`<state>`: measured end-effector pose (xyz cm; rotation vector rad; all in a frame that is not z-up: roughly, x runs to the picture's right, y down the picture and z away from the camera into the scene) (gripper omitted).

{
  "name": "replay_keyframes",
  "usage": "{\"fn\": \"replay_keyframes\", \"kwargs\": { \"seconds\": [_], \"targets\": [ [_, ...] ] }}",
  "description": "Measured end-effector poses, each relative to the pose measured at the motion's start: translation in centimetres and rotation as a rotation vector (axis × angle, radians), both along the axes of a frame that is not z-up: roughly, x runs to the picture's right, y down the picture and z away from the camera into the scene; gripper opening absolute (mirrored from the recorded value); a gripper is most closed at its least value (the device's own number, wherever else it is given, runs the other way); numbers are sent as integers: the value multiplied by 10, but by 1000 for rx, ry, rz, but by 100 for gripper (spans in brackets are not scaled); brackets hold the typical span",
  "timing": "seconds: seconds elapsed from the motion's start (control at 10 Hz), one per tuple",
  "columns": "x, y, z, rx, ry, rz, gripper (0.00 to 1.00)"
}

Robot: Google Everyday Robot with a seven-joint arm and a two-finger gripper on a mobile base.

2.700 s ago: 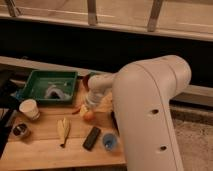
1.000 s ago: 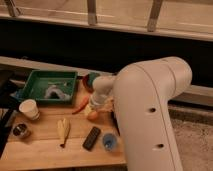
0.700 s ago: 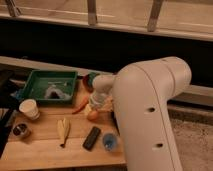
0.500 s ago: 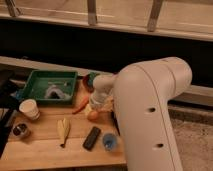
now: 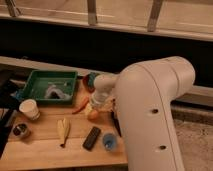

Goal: Place apple in table surface

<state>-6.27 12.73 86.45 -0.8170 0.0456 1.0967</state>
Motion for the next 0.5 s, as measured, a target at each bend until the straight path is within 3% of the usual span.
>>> {"fn": "replay_keyframes", "kwargs": {
  "seconds": [0.5],
  "targets": [
    [0,0,0,1,0,0,80]
  ]
}}
